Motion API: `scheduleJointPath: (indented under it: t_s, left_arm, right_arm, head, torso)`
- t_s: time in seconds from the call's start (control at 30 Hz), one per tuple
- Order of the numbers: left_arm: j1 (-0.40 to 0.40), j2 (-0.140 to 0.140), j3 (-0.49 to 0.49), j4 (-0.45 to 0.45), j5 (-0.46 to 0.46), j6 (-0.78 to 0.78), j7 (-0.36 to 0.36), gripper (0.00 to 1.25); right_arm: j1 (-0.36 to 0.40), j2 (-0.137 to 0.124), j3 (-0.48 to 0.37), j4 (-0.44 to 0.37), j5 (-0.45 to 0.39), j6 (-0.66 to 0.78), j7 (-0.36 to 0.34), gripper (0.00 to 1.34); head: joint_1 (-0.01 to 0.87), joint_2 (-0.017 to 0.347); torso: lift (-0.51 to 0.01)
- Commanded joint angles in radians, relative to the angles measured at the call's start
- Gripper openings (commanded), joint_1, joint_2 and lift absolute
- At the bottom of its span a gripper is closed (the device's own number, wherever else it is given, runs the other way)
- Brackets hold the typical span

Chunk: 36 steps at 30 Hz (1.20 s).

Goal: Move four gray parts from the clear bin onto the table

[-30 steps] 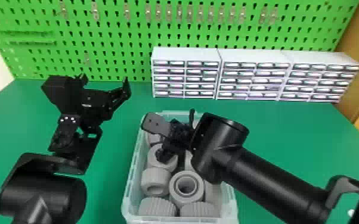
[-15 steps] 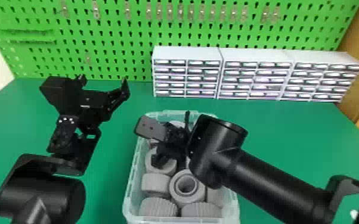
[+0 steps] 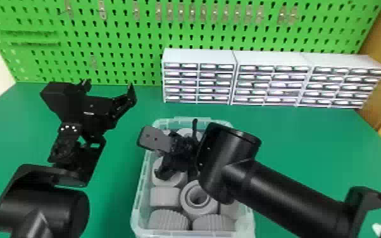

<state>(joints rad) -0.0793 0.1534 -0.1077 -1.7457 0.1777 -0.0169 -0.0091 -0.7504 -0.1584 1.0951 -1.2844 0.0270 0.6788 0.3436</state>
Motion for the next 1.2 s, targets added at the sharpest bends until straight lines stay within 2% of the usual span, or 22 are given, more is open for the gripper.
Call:
scheduleJointPath:
  t_s: [0.0,0.63,0.77,0.87,1.0,1.17]
  left_arm:
    - [0.001,0.000,0.002,0.000,0.000,0.000,-0.002,1.17]
    - [0.001,0.000,0.005,0.000,0.003,0.000,-0.008,1.17]
    - [0.003,0.000,0.005,0.000,0.003,0.002,-0.008,1.17]
    - [0.003,0.000,0.003,0.000,0.003,0.002,-0.009,1.17]
    - [0.001,0.000,0.002,0.000,0.003,0.003,-0.008,1.17]
    - [0.003,0.000,0.003,0.000,0.006,0.005,-0.009,1.17]
  right_arm:
    - [0.005,-0.001,0.000,-0.010,0.004,0.015,0.002,1.16]
    - [0.026,-0.013,-0.003,-0.012,0.028,0.028,0.003,1.12]
    - [0.028,-0.013,-0.003,-0.010,0.030,0.028,0.003,0.98]
    - [0.028,-0.013,-0.003,-0.012,0.030,0.028,0.003,0.81]
    - [0.026,-0.013,-0.003,-0.010,0.039,0.030,0.002,0.78]
    - [0.028,-0.013,0.000,-0.010,0.048,0.031,0.002,0.67]
  head:
    - [0.686,0.026]
    - [0.686,0.026]
    - [0.686,0.026]
    - [0.686,0.026]
    - [0.686,0.026]
    - [0.686,0.026]
  torso:
    - [-0.050]
    - [-0.050]
    - [-0.050]
    - [-0.050]
    - [-0.050]
    - [-0.050]
